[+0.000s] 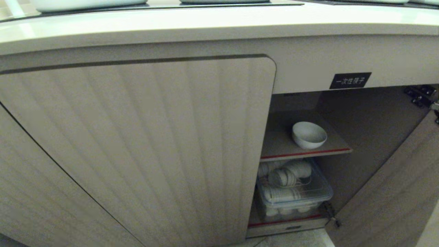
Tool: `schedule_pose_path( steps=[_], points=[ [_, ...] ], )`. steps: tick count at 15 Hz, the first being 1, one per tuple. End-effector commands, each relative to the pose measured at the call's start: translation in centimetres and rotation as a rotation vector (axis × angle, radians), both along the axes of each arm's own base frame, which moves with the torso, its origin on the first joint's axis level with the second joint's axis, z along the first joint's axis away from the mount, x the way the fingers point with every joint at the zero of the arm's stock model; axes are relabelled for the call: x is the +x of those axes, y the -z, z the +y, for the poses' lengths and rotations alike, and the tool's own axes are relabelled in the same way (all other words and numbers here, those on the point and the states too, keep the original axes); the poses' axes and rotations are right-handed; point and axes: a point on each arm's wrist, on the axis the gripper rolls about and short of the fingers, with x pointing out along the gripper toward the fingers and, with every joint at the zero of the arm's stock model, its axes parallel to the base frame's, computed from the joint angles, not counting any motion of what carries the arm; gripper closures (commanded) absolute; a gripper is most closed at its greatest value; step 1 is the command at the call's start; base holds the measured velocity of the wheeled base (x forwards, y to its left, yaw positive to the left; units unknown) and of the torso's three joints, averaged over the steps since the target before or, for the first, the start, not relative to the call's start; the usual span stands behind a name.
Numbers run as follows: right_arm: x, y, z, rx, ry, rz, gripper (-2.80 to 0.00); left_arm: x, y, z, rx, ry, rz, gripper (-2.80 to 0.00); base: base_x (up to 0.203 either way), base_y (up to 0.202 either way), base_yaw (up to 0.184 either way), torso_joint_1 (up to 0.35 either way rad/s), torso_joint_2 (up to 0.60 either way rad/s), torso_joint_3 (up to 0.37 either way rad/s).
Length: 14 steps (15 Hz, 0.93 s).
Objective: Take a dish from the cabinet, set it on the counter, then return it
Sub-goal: Take the bowl from the cabinet
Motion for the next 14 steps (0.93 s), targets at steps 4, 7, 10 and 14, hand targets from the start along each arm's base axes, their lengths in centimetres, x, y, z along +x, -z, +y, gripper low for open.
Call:
schedule_pose_path(
  steps=[4, 7, 10, 14],
  points=[
    [0.2, 0.0, 0.0, -0.051, -0.005, 0.026, 0.0, 0.0, 0.0, 0.0, 0.0, 0.0, -0.002, 0.0, 0.0, 0.0, 0.0, 0.0, 0.0, 0.0],
    [1.0, -0.7, 0.0, -0.072, -0.01, 0.076, 0.0, 0.0, 0.0, 0.0, 0.0, 0.0, 0.0, 0.0, 0.0, 0.0, 0.0, 0.0, 0.0, 0.0],
    [1.9, -1.5, 0.0, -0.075, -0.014, 0.115, 0.0, 0.0, 0.0, 0.0, 0.0, -0.001, -0.001, 0.0, 0.0, 0.0, 0.0, 0.0, 0.0, 0.0],
    [3.5, -2.6, 0.1, -0.123, -0.047, 0.154, 0.0, 0.0, 0.0, 0.0, 0.0, 0.0, -0.001, 0.0, 0.0, 0.0, 0.0, 0.0, 0.0, 0.0]
  ],
)
